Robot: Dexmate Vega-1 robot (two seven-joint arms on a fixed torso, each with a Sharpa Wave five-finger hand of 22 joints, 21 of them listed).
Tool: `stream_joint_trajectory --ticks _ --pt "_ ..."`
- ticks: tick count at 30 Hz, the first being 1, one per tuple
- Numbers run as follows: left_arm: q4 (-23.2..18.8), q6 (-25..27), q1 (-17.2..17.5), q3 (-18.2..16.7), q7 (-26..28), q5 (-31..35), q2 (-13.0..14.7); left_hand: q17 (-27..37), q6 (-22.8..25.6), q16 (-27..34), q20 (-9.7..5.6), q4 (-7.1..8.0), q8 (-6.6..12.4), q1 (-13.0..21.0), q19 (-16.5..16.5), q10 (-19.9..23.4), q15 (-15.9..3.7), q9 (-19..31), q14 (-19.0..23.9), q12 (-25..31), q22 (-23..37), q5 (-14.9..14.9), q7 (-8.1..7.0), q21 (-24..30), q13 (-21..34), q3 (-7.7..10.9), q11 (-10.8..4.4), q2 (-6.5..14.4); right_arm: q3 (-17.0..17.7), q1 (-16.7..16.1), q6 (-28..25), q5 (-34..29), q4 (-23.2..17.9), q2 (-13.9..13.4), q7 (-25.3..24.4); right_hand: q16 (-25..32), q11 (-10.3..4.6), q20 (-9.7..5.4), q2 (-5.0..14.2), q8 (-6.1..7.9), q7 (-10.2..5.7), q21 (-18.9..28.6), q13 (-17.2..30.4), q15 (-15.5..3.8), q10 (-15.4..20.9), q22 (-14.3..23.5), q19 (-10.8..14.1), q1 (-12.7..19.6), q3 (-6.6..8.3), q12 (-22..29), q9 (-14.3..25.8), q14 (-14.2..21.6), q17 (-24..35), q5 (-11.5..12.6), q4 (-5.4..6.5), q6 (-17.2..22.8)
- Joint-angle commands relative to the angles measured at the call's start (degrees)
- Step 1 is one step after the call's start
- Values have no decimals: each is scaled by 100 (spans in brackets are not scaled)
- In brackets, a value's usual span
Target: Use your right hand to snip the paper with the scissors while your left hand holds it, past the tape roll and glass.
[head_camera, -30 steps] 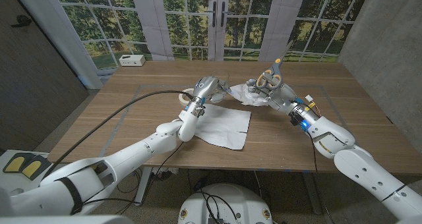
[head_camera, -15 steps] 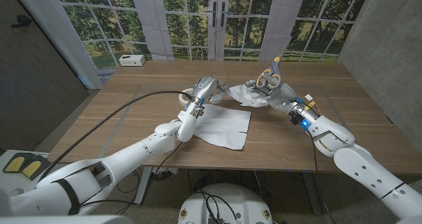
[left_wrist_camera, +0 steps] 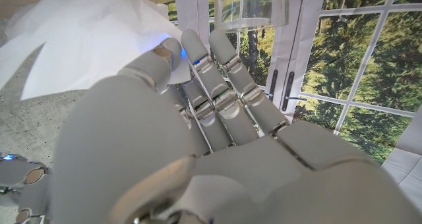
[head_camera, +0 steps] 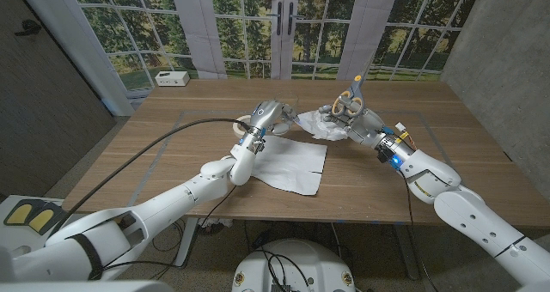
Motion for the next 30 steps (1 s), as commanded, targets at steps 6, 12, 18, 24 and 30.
stream_joint_trajectory --ticks 6,12,18,24,30 --pt "-13 33 3 7 -23 41 30 17 36 35 -203 11 22 -25 -46 206 3 21 63 14 11 -4 -38 86 308 45 -153 -31 10 -30 48 -144 -59 -82 -115 129 -130 -29 718 -1 -41 78 27 -684 51 18 -52 647 136 15 542 -150 165 -218 -331 118" --pt "-36 35 0 13 -40 61 41 17 44 35 -202 9 14 -27 -62 208 3 1 63 12 7 -5 -30 113 310 55 -155 -33 19 -68 91 -242 -93 -123 -170 197 -121 -8 605 -50 -149 113 25 -656 17 19 -78 553 -16 0 407 -214 232 -266 -343 166" --pt "-58 47 14 19 -46 85 55 20 38 39 -199 11 18 -32 -72 206 2 11 68 8 4 -6 -32 132 310 60 -152 -33 16 -69 136 -345 -113 -171 -180 204 -128 20 445 -251 -251 136 17 -593 -62 23 -161 466 -188 -34 123 -371 240 -223 -370 170" --pt "-92 59 39 10 -46 96 79 23 34 43 -198 8 21 -33 -83 216 2 18 71 13 2 -6 -44 153 317 64 -152 -38 1 -55 177 -434 -129 -207 -187 195 -126 -9 381 -565 -385 170 4 -552 -93 34 -257 395 -328 -24 -242 -476 178 -116 -374 282" --pt "-156 89 77 -12 -62 98 111 22 37 44 -196 7 21 -34 -95 219 3 14 75 11 -1 -6 -25 178 316 71 -154 -37 0 -60 187 -443 -140 -216 -231 188 -147 15 444 -892 -548 211 -11 -511 -177 48 -346 424 -371 -30 -547 -524 108 -37 -391 270"
